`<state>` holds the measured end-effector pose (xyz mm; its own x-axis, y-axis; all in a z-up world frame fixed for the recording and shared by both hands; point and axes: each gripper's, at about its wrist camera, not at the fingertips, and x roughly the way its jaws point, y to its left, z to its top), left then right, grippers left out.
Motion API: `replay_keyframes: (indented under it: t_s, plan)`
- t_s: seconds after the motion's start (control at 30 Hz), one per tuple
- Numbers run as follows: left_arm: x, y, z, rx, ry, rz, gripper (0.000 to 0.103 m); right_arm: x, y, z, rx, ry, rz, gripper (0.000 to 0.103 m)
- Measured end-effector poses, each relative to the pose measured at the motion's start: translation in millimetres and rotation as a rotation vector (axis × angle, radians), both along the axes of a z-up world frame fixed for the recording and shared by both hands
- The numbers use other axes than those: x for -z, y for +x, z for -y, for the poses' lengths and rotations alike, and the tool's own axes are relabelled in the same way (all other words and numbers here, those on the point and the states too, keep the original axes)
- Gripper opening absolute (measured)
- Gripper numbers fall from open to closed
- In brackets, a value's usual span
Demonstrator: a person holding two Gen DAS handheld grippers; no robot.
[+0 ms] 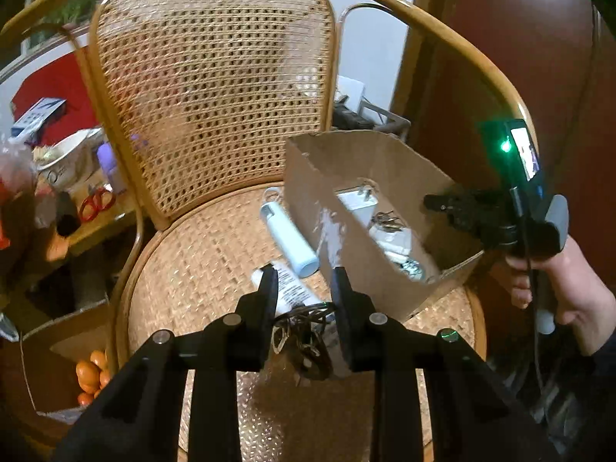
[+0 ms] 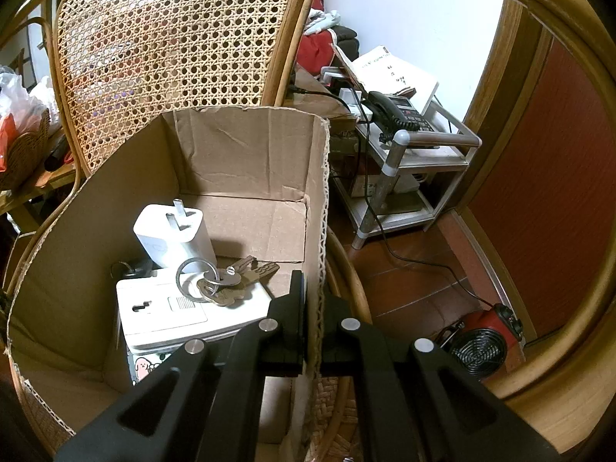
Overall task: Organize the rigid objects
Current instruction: 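Carry the black-fob keys into the box and release them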
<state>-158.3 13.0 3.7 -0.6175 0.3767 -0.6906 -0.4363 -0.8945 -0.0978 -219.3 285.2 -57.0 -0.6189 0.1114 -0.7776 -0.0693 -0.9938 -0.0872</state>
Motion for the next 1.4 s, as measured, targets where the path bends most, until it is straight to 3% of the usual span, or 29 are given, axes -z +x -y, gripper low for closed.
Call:
replay_keyframes:
  t_s: [0.37, 0.83, 1.03, 1.4]
  plan:
    - [-53.6, -14.3, -28.9, 0.049, 0.037, -0.082, 0.026, 0.0, 0.0, 0.3, 0.002, -0.004, 0.0, 0.005]
    - [-107.0, -48.2, -115.6, 0.155, 0.043, -0.127, 0.026, 2.4, -1.5, -1.8, 0.007, -0.028, 0.008, 0.005]
    - [-88.7, -64.7, -138.5, 0.167, 0.022, -0.084, 0.026, 2.2, -1.5, -1.9, 0.009, -0.036, 0.007, 0.005]
    - [-38.0, -80.0, -140.5, 0.158, -0.01, 0.007, 0.026, 2.2, -1.3, -1.4, 0.011, -0.037, 0.007, 0.005]
